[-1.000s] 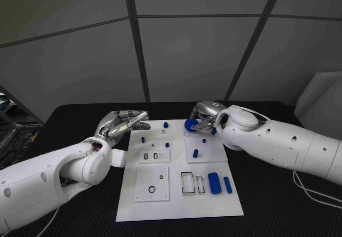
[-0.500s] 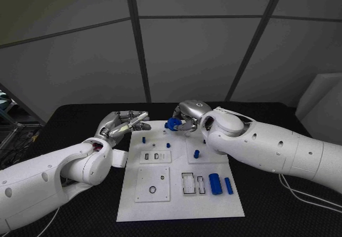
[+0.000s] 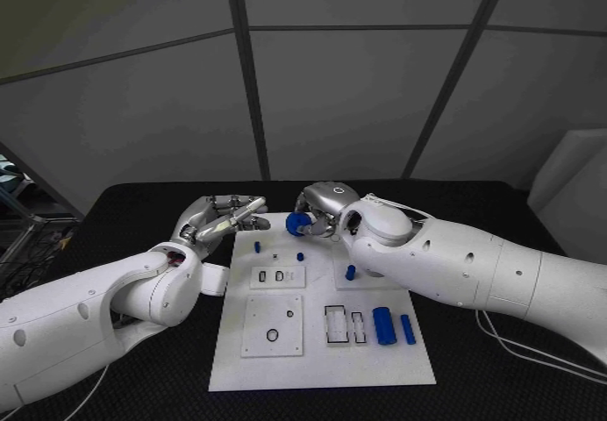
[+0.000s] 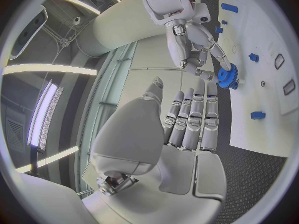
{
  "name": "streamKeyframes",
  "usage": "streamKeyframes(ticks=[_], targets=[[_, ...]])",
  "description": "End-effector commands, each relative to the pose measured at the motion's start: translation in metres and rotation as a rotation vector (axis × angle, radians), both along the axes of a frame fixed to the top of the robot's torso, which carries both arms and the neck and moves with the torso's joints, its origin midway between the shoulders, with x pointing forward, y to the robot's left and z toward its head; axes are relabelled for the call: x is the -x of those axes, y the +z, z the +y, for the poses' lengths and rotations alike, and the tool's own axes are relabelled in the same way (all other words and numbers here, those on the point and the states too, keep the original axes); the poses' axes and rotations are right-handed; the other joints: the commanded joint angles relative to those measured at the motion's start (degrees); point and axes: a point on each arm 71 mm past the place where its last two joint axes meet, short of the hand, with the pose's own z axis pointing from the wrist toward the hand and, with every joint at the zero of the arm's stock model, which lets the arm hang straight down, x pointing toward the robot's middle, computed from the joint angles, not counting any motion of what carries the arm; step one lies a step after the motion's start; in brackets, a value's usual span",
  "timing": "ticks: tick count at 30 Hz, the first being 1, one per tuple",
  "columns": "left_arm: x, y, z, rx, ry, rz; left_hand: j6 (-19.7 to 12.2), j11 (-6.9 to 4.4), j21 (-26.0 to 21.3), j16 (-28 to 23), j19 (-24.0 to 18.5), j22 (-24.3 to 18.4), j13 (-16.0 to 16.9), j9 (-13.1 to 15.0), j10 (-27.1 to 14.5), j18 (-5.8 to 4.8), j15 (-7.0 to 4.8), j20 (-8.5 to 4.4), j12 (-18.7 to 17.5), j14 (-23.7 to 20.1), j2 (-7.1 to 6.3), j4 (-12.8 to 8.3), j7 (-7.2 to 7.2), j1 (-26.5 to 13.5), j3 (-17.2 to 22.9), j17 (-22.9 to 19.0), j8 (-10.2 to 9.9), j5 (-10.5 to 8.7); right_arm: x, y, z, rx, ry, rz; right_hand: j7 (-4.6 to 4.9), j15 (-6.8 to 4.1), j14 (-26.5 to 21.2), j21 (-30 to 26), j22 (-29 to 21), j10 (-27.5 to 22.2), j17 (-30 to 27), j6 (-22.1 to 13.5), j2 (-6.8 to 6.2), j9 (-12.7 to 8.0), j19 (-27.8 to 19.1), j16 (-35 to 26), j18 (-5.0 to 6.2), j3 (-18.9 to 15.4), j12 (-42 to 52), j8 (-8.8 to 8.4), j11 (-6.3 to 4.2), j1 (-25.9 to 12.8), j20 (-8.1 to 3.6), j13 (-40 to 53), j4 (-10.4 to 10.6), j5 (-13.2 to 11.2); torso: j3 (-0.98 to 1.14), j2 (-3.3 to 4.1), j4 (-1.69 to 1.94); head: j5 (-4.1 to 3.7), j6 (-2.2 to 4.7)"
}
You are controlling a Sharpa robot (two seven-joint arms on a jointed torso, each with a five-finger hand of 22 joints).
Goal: Assemble the parts on the task board
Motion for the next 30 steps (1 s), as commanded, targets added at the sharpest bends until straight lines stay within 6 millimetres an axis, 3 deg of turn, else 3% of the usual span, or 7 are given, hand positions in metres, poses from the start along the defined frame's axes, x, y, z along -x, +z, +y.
streamKeyframes(ticks=[1, 17, 23, 30], targets=[[0.0, 0.002, -0.003, 0.003, -0.015, -0.01, 0.21, 0.11, -0.27, -0.27, 0.05, -0.06, -0.06, -0.01, -0.17, -1.03, 0.08, 0.26, -0.21, -0.36, 0.41, -0.1, 0.24, 0.01, -0.41, 0.09, -0.31, -0.32, -0.001, -0.003, 0.003, 0.019, 0.008, 0.0, -0.73, -0.33, 4.39, 0.23, 12.26, 0.01, 7.55, 0.94, -0.46, 0.03, 3.68, 0.21, -0.61, 0.41, -0.07, -0.13, 0.08, -0.08, -0.4, 4.34, 0.01, 0.17, 0.08, -0.02, -0.09, 0.19, -0.07], [0.0, 0.002, -0.005, 0.006, -0.021, -0.01, 0.2, 0.11, -0.27, -0.28, 0.05, -0.06, -0.06, -0.01, -0.17, -1.03, 0.09, 0.26, -0.21, -0.36, 0.41, -0.1, 0.25, 0.01, -0.42, 0.09, -0.31, -0.32, -0.005, -0.017, 0.014, 0.047, 0.009, 0.033, -0.5, -0.17, 4.36, 0.13, 12.04, -0.35, 7.43, 0.57, -0.97, -0.18, 3.49, 0.14, -0.56, 0.9, -0.54, -0.83, 0.27, -0.72, -0.31, 3.94, 0.03, -0.05, 0.1, 0.01, -0.13, 0.45, -0.03], [0.0, 0.002, -0.005, 0.006, -0.022, -0.01, 0.2, 0.11, -0.27, -0.28, 0.05, -0.06, -0.06, -0.01, -0.17, -1.03, 0.09, 0.26, -0.21, -0.36, 0.41, -0.1, 0.25, 0.01, -0.42, 0.09, -0.31, -0.32, -0.007, -0.02, 0.016, 0.055, 0.011, 0.042, -0.01, 0.17, 4.35, 0.01, 11.79, -1.08, 7.42, -0.47, -1.72, -0.56, 3.28, 0.13, -0.5, 1.16, -1.45, -2.01, 0.7, -1.8, -0.05, 3.07, 0.23, -0.8, 0.08, 0.01, -0.13, 0.41, -0.16], [0.0, 0.002, -0.005, 0.006, -0.022, -0.01, 0.2, 0.11, -0.27, -0.28, 0.05, -0.06, -0.06, -0.01, -0.17, -1.03, 0.09, 0.26, -0.21, -0.36, 0.41, -0.1, 0.25, 0.01, -0.42, 0.09, -0.31, -0.32, -0.01, -0.023, 0.016, 0.06, 0.005, 0.064, 0.79, 0.89, 4.35, -0.11, 11.58, -2.16, 7.47, -3.41, -2.87, -1.32, 3.08, 0.15, -0.44, -0.06, -2.76, -4.65, 1.51, -4.58, 0.62, 1.82, 1.34, -1.5, 0.09, 0.0, -0.14, 0.36, -0.26]])
